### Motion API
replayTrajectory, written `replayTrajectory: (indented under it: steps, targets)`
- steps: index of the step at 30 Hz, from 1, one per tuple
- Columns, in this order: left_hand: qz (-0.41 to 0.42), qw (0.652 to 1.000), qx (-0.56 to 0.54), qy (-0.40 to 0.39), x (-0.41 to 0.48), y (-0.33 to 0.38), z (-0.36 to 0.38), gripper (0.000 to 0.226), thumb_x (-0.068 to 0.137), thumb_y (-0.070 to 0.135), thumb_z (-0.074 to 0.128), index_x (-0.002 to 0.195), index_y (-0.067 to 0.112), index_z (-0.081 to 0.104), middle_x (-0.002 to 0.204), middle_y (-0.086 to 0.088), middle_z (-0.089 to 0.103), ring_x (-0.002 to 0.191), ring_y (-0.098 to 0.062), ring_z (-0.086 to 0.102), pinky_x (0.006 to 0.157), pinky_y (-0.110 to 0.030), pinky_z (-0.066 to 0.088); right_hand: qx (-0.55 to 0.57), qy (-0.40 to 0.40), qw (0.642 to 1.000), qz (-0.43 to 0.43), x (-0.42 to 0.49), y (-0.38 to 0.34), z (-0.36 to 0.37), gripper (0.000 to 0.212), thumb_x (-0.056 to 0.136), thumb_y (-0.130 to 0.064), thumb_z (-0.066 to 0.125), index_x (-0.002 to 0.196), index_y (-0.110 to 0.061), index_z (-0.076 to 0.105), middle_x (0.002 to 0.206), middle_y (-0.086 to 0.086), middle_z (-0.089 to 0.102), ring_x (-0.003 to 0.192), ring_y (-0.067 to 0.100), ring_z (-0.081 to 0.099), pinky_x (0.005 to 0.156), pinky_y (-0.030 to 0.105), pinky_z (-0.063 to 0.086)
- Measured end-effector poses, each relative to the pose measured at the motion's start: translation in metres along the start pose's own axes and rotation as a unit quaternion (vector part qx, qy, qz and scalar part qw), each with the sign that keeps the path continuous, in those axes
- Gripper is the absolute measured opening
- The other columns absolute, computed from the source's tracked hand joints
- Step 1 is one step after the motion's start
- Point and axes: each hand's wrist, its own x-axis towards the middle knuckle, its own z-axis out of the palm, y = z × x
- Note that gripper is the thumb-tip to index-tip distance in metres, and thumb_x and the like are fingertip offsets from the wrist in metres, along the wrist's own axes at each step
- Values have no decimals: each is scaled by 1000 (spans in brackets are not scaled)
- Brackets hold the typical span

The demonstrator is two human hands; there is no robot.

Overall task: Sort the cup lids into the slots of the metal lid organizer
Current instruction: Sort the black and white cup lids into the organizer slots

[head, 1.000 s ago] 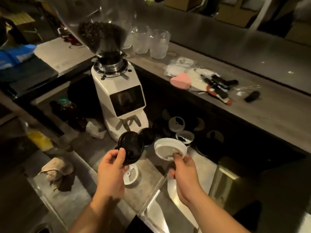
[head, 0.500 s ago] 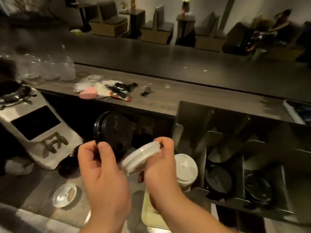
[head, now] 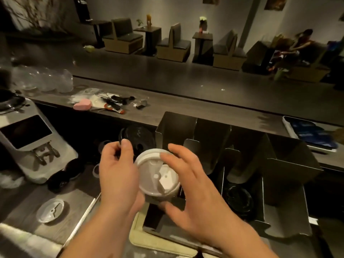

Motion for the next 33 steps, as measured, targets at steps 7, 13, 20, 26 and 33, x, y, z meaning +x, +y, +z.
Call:
replayTrajectory:
  steps: [7, 13, 20, 26, 33]
  targets:
    - [29, 998, 26, -47, -4, 4, 0, 20, 102, 31, 52, 99, 12, 59, 80, -6, 55, 73, -25, 51, 69, -42, 46, -61, 9, 997, -45, 12, 7, -3, 75, 78, -41, 75, 143, -35, 37, 154, -19, 34, 130, 6, 46, 106, 29, 43]
    - [17, 999, -33, -17, 24, 2, 0, 14, 105, 28, 48, 95, 23, 57, 95, -3, 67, 84, -17, 62, 68, -31, 52, -1, 77, 987, 140, 15, 22, 4, 71, 70, -52, 74, 133, -42, 43, 128, -30, 43, 126, 1, 39, 105, 31, 41]
    - [6, 997, -78, -8, 52, -8, -6, 17, 105, 30, 46, 92, 31, 56, 98, 8, 64, 82, -9, 59, 60, -24, 46, -146, 10, 964, 220, 34, 24, 30, 68, 73, -63, 68, 131, -39, 42, 122, -23, 45, 114, 2, 41, 101, 30, 39]
    - [-12, 995, -99, 0, 73, -18, -18, 30, 106, 27, 46, 79, 36, 57, 93, 10, 64, 83, -13, 55, 59, -25, 42, -297, -97, 911, 268, 46, 25, 62, 69, 70, -69, 62, 124, -27, 57, 111, -9, 62, 108, 20, 45, 92, 46, 32]
    - [-27, 993, -105, -42, 90, -21, -22, 39, 105, 30, 46, 71, 40, 60, 108, -2, 58, 93, -25, 48, 58, -26, 39, -296, -164, 888, 310, 61, 29, 59, 70, 82, -70, 45, 140, -31, 42, 125, -11, 50, 117, 21, 27, 98, 47, 22]
